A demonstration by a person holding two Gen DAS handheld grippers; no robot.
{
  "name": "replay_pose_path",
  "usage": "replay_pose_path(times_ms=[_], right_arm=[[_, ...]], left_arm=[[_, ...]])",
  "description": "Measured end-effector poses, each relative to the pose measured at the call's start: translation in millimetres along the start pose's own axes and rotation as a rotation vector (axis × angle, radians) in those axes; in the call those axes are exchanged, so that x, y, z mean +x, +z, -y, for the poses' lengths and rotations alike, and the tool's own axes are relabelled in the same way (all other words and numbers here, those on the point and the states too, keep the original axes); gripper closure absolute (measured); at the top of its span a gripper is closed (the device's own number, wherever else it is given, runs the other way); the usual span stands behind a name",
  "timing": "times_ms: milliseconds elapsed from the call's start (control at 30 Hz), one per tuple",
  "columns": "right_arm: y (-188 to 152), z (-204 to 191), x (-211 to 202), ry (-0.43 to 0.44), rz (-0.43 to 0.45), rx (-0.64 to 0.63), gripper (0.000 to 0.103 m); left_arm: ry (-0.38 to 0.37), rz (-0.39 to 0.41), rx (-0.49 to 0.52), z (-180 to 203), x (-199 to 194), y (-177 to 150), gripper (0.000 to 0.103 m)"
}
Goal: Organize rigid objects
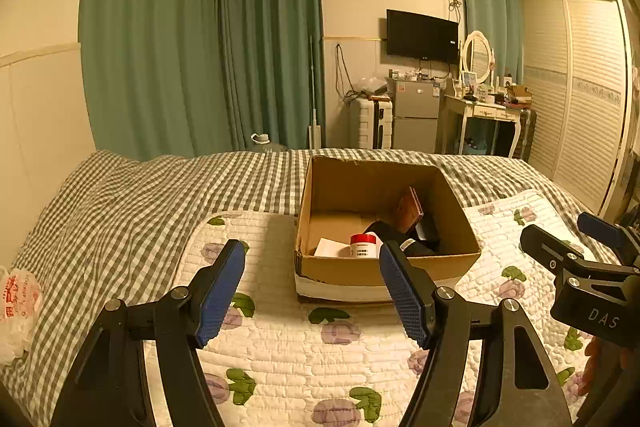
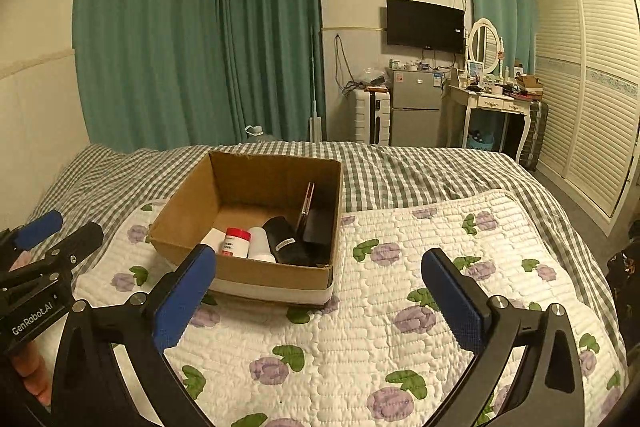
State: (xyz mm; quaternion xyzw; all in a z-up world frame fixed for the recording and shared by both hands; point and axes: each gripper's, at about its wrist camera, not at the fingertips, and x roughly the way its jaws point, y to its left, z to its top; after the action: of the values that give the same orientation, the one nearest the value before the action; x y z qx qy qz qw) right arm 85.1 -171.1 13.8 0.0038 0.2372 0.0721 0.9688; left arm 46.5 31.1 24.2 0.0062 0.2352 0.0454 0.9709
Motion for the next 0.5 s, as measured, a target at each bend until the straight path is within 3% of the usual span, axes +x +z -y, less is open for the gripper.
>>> replay_pose_path(times_ms=[500], right_arm=[[-1.5, -1.6, 2.1, -0.002, -0.008, 0.004, 0.000]], left_arm=[[0.005, 0.001, 0.011, 0.9, 2.4, -3.3, 0.030]])
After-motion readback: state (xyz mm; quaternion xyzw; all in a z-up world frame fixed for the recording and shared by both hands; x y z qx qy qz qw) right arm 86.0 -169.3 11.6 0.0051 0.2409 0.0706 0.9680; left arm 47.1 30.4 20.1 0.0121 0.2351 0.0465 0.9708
